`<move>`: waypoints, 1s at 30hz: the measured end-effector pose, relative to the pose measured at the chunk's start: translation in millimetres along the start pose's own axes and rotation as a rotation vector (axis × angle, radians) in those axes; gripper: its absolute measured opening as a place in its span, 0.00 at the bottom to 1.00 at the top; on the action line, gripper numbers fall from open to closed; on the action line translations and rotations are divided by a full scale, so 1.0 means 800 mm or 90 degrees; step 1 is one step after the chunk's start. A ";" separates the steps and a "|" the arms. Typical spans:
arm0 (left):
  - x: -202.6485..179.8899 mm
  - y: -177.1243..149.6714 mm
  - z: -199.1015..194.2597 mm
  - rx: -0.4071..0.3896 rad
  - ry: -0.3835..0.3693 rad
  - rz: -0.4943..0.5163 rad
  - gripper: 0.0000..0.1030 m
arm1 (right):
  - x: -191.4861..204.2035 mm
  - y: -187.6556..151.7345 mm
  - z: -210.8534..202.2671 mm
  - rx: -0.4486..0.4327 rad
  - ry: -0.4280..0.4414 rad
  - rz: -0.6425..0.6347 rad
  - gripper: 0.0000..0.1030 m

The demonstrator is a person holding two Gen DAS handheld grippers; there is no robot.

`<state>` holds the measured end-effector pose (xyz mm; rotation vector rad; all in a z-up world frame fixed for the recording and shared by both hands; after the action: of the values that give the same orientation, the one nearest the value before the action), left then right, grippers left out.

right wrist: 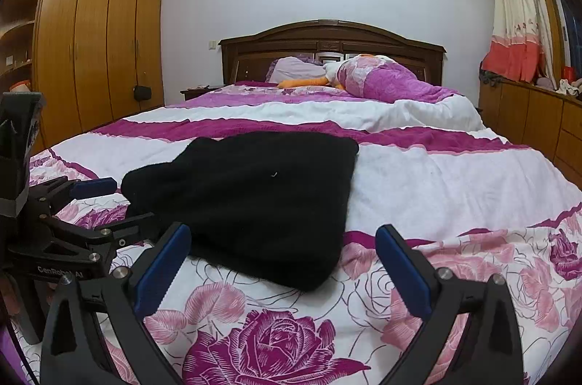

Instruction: Fold small clothes

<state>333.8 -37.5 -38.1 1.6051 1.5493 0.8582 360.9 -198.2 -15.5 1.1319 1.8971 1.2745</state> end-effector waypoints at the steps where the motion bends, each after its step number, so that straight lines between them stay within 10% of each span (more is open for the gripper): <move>1: 0.000 0.000 0.000 0.000 0.000 0.000 0.86 | 0.000 0.000 0.000 0.001 0.000 0.000 1.00; 30: 0.000 -0.003 0.000 0.005 -0.004 -0.003 0.87 | 0.000 -0.002 0.000 0.008 0.002 -0.001 1.00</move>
<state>332.3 -37.5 -40.2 1.6076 1.5533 0.8458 360.7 -198.6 -17.3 1.1346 1.9097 1.2660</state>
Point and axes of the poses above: each gripper's, at about its wrist camera, not at the fingertips, and z roughly the way its jaws point, x to its left, y to its top, the point moved 7 cm from there along z, roughly the way its jaws point
